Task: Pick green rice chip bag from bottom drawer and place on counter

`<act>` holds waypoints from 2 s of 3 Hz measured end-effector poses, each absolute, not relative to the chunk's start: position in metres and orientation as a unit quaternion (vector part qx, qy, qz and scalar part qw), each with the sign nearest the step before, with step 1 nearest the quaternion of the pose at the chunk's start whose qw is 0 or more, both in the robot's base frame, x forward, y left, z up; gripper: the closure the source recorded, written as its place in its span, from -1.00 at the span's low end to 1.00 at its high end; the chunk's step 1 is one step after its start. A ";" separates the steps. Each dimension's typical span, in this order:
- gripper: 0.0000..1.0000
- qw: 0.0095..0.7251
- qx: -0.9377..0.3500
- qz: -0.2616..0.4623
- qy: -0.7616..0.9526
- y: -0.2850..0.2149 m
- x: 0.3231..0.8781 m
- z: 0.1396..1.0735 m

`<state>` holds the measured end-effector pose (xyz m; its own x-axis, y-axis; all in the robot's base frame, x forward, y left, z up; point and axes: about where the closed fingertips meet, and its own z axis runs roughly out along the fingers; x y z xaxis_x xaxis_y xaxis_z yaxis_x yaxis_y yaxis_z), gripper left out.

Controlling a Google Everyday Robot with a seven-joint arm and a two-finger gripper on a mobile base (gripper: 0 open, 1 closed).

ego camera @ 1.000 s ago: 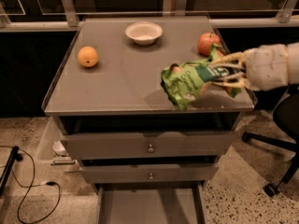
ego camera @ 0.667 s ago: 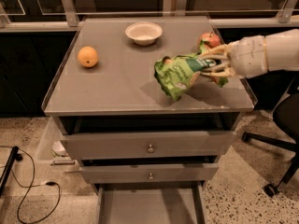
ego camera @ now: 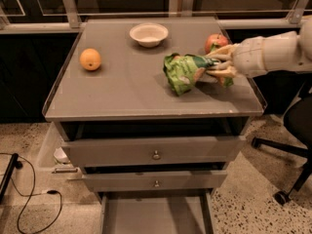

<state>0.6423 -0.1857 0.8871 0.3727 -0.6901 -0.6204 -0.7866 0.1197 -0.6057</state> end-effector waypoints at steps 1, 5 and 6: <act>1.00 0.487 -0.638 0.058 0.594 -0.173 0.648 0.876; -0.77 0.486 -0.635 0.062 0.597 -0.171 0.648 0.874; -1.00 0.486 -0.635 0.063 0.597 -0.171 0.648 0.874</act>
Offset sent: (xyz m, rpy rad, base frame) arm 0.0054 0.0109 -0.0095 0.0130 0.0511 -0.0556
